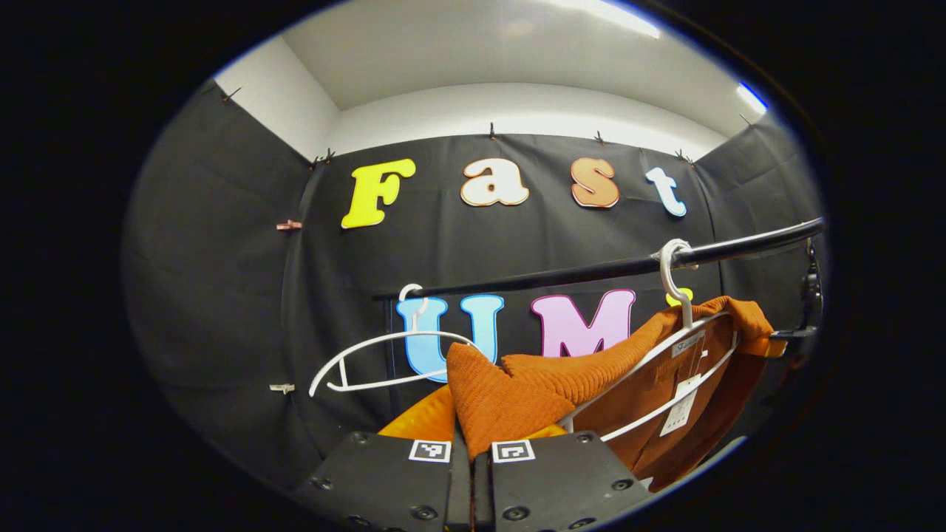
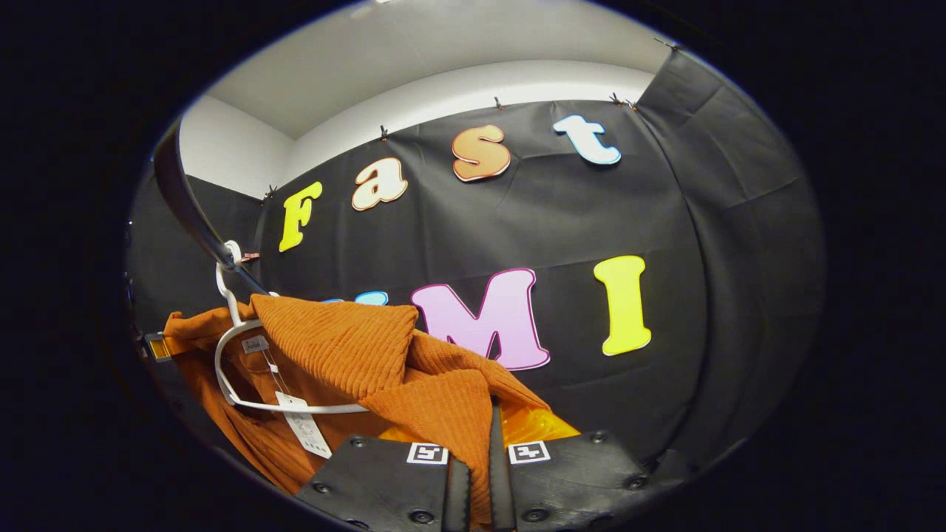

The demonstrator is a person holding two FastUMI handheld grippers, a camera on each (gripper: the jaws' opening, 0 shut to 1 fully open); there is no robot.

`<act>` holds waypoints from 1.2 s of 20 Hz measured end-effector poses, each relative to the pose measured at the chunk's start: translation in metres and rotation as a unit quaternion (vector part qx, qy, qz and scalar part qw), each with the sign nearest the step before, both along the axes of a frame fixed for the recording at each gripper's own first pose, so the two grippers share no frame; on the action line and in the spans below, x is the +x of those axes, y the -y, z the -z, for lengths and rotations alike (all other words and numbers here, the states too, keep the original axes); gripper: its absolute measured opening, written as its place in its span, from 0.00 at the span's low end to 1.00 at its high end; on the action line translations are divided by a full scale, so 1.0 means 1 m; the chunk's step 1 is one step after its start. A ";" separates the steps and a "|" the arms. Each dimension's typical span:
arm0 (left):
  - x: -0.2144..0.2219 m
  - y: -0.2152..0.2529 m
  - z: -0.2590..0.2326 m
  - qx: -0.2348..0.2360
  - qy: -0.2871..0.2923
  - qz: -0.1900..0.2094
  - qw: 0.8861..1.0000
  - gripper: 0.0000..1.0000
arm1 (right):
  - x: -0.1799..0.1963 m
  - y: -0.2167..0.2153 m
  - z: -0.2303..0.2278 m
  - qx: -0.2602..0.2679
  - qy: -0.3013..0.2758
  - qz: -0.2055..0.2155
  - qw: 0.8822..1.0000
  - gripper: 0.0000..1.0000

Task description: Grasp the clothes on the hanger with both hands and then place them into the laundry hamper below.

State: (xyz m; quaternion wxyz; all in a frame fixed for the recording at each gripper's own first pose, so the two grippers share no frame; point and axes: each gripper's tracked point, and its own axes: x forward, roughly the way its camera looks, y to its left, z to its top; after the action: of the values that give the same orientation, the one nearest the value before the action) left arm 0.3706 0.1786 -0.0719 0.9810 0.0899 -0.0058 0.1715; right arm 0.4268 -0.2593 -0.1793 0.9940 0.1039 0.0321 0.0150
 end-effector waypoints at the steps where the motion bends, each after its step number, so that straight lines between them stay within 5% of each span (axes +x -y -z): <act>1: 0.004 -0.002 -0.004 0.006 0.001 0.002 1.000 0.06 | -0.001 0.002 -0.002 0.000 0.001 -0.001 1.000 0.19; 5: 0.018 -0.009 -0.017 0.003 0.015 0.012 1.000 0.06 | -0.007 0.004 -0.012 -0.005 0.001 -0.011 1.000 0.19; 8: 0.033 -0.020 -0.026 0.026 0.016 0.014 0.999 0.06 | -0.012 0.000 -0.014 -0.009 -0.004 -0.033 0.999 0.10; 11: 0.052 -0.030 -0.022 0.038 0.004 0.024 0.999 0.05 | -0.018 -0.001 -0.009 -0.022 -0.013 -0.042 0.999 0.19; 14: 0.074 -0.040 0.005 0.014 -0.031 0.036 0.999 0.06 | -0.018 0.001 -0.019 -0.008 -0.003 -0.040 0.999 0.19; 16: 0.088 -0.038 0.019 0.003 -0.048 0.052 0.997 0.05 | -0.014 0.007 -0.025 -0.003 0.004 -0.035 0.999 0.10; 18: 0.099 -0.039 0.031 -0.005 -0.061 0.062 0.996 0.05 | -0.016 0.010 -0.032 0.008 0.014 -0.030 0.999 0.19; 20: 0.109 -0.036 0.045 -0.021 -0.072 0.074 0.994 0.05 | -0.016 0.012 -0.035 0.018 0.016 -0.026 0.999 0.15; 24: 0.111 -0.030 0.082 -0.043 -0.097 0.085 0.991 0.06 | -0.021 0.007 -0.028 -0.022 0.007 -0.019 1.000 0.10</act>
State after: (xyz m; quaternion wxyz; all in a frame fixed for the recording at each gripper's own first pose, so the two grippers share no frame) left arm 0.4819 0.2082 -0.1537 0.9909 0.0629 0.0892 0.0784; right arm 0.4054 -0.2662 -0.1511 0.9957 0.0814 0.0274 0.0336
